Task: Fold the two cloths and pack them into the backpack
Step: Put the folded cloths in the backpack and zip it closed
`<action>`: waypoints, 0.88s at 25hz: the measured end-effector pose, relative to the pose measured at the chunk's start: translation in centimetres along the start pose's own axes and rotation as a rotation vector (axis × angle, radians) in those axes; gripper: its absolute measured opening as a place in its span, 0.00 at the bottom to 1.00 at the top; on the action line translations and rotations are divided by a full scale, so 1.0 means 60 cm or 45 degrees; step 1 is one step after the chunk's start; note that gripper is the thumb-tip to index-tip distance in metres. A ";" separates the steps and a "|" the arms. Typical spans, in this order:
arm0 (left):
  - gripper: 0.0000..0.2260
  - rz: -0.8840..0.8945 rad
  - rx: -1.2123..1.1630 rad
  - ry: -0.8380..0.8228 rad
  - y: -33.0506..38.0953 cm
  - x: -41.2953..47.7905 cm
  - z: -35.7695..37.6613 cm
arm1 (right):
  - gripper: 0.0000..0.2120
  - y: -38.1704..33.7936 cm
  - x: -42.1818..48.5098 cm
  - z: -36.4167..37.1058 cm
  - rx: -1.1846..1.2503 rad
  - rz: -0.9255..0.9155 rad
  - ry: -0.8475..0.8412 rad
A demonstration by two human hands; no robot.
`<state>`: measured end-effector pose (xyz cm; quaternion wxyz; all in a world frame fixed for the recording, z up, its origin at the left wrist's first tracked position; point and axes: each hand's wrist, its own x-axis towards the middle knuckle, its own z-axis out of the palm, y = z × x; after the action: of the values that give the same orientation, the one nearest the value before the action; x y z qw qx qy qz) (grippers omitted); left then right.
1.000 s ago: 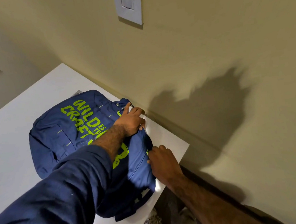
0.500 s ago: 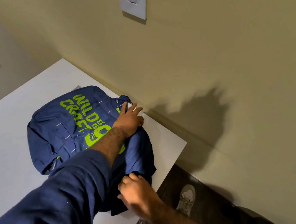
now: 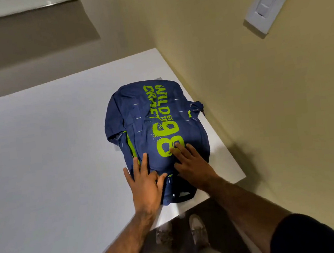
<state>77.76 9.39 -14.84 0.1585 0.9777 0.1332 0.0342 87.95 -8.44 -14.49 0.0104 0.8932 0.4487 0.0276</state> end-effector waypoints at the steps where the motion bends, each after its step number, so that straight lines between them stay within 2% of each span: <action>1: 0.14 -0.011 0.043 -0.018 0.006 -0.015 0.011 | 0.04 0.002 0.005 0.001 -0.018 -0.063 0.022; 3: 0.11 -0.080 0.044 -0.025 0.024 -0.039 0.033 | 0.03 0.007 0.012 0.001 -0.056 -0.126 0.035; 7: 0.21 -0.416 0.063 -0.047 0.084 -0.042 0.061 | 0.04 0.014 0.023 -0.005 -0.106 -0.190 0.054; 11: 0.13 -0.632 -0.103 0.051 0.116 -0.024 0.074 | 0.12 0.023 0.017 0.013 0.021 -0.253 0.198; 14: 0.08 -0.628 -0.195 0.199 0.121 -0.022 0.084 | 0.10 0.035 0.011 0.019 0.086 -0.286 0.250; 18: 0.08 -0.693 -0.238 0.200 0.124 -0.016 0.081 | 0.01 0.035 0.016 -0.012 0.085 -0.298 -0.014; 22: 0.05 -0.584 -0.142 0.226 0.116 0.001 0.063 | 0.05 0.035 0.022 -0.023 -0.024 -0.207 -0.044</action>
<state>79.97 1.91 -16.19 0.2036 0.9049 0.3628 0.0905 90.33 -8.66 -12.95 0.0289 0.8539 0.5194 0.0155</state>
